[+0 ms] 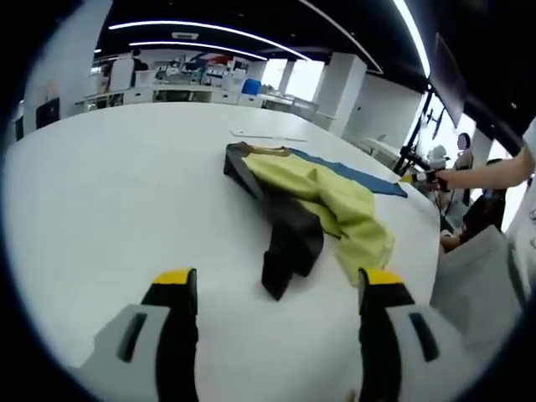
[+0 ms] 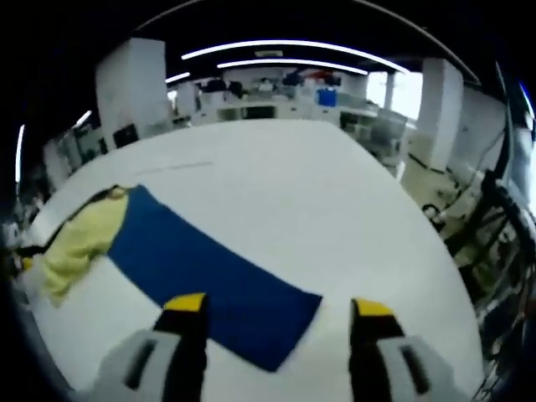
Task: Fold the garment on the visible template until the final outline fits inside the template.
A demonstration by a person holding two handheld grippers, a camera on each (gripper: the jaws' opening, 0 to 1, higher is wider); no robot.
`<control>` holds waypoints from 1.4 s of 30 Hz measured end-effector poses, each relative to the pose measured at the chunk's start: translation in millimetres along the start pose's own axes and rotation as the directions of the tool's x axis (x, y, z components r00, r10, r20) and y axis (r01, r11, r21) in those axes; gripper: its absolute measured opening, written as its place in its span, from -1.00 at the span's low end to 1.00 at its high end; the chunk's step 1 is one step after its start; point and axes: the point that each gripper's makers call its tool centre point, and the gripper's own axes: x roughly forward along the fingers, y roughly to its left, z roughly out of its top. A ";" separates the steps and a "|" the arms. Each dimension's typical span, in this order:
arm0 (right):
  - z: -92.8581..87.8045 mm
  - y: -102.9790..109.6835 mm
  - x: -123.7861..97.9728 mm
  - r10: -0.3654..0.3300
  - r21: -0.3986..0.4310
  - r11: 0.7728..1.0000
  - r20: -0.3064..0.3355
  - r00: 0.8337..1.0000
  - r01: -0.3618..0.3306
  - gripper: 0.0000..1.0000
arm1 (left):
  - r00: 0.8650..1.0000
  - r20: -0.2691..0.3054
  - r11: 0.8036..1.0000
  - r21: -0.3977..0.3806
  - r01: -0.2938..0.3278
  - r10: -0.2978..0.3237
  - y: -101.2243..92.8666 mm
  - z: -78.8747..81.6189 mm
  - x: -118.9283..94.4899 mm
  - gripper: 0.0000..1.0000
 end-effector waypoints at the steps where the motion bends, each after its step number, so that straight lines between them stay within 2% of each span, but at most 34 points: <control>1: 0.2 5.3 -0.1 0.023 -0.016 1.000 0.004 1.000 -0.023 0.66 | 1.000 0.000 1.000 0.002 0.001 -0.001 -0.3 -0.3 -0.2 0.51; 2: 0.2 7.5 -0.7 0.026 -0.032 0.999 0.005 1.000 -0.025 0.82 | 1.000 -0.001 1.000 0.005 0.001 -0.001 -0.4 -0.4 -0.2 0.51; 4: 1.6 23.2 -5.1 0.057 -0.063 0.996 0.014 0.998 -0.056 0.99 | 1.000 0.001 1.000 0.005 0.004 -0.004 -0.9 -0.4 -0.7 0.50; 8: 8.3 49.4 -14.4 0.113 -0.104 0.989 0.035 0.993 -0.109 0.98 | 1.000 0.004 1.000 0.009 0.008 -0.008 -2.2 0.3 -2.2 0.49; 12: 11.6 57.3 -15.9 0.151 -0.129 0.981 0.047 0.987 -0.144 0.98 | 1.000 0.005 1.000 0.019 0.012 -0.012 -4.4 1.0 -3.0 0.48; 14: 12.9 76.0 -28.1 0.168 -0.142 0.977 0.062 0.984 -0.158 0.99 | 1.000 0.005 1.000 0.022 0.016 -0.016 -4.7 1.4 -3.2 0.45; 18: 23.4 81.8 -34.9 0.194 -0.152 0.972 0.085 0.977 -0.180 0.98 | 1.000 -0.007 0.999 0.039 0.026 -0.026 -7.6 -0.2 -2.0 0.39; 21: 23.8 102.9 -40.7 0.213 -0.171 0.966 0.101 0.972 -0.194 0.99 | 0.999 -0.007 0.999 0.027 0.036 -0.036 -11.1 -0.8 -1.1 0.27; 30: 24.5 135.2 -55.2 0.275 -0.207 0.947 0.119 0.954 -0.247 0.98 | 0.999 -0.033 1.000 -0.007 0.024 -0.025 -5.5 -10.0 7.3 -0.04; 32: 22.7 132.6 -52.9 0.280 -0.213 0.944 0.114 0.953 -0.251 0.98 | 0.999 -0.042 1.000 -0.008 0.010 -0.011 -3.5 -12.7 8.6 -0.11; 38: 17.1 143.1 -61.3 0.295 -0.217 0.939 0.111 0.949 -0.266 0.98 | 0.997 -0.066 0.999 -0.030 -0.031 0.029 4.1 -19.6 14.7 -0.34; 42: 16.8 144.4 -62.7 0.299 -0.195 0.942 0.123 0.946 -0.272 0.98 | 0.997 -0.068 0.998 -0.031 -0.051 0.049 6.7 -21.2 16.2 -0.40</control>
